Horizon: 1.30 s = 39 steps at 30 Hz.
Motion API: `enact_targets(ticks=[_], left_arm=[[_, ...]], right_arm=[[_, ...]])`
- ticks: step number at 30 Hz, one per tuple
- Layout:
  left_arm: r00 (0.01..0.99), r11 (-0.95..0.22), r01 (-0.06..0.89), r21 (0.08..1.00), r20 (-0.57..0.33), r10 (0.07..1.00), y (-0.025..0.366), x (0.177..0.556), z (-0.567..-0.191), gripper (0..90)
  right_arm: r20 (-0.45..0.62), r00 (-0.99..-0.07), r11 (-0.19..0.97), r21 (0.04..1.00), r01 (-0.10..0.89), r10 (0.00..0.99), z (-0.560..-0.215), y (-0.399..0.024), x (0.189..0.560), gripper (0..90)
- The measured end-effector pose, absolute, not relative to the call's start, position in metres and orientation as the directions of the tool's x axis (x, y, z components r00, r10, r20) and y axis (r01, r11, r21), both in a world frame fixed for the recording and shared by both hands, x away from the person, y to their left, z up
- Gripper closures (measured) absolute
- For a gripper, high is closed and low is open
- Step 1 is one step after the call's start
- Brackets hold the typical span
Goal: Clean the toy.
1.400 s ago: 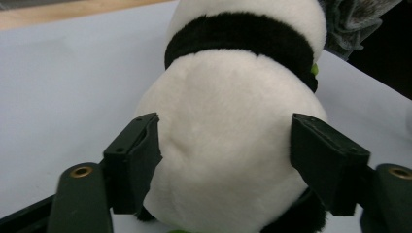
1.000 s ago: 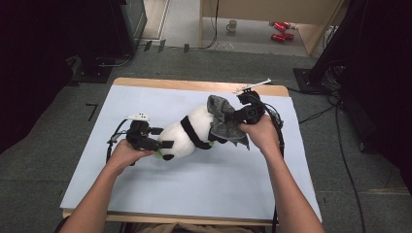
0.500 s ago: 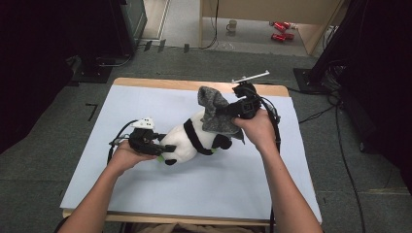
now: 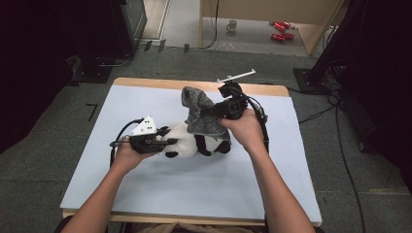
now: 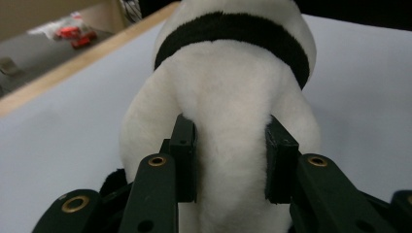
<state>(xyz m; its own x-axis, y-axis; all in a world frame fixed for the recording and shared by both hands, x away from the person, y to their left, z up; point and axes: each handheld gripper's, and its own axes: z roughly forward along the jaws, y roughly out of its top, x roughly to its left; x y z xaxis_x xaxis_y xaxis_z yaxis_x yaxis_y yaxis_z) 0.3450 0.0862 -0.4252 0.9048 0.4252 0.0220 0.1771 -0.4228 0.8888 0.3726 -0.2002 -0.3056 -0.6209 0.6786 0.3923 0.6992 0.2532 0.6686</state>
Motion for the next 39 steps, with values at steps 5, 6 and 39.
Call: enact_targets(ticks=[5, 6, 39], left_arm=[[0.918, -0.450, 0.175, 0.876, 0.020, 0.396, 0.084, 0.346, -0.437, 61.6], [0.915, -0.445, 0.185, 0.876, 0.012, 0.403, 0.085, 0.346, -0.437, 59.6], [0.895, -0.420, 0.301, 0.856, -0.100, 0.435, 0.103, 0.350, -0.435, 24.4]], right_arm=[[0.405, -0.638, 0.272, 0.661, 0.699, 0.655, -0.310, -0.185, 0.371, 76.2], [0.405, -0.642, 0.279, 0.659, 0.698, 0.651, -0.312, -0.181, 0.371, 76.2], [0.408, -0.637, 0.389, 0.540, 0.746, 0.654, -0.376, -0.134, 0.379, 76.3]])
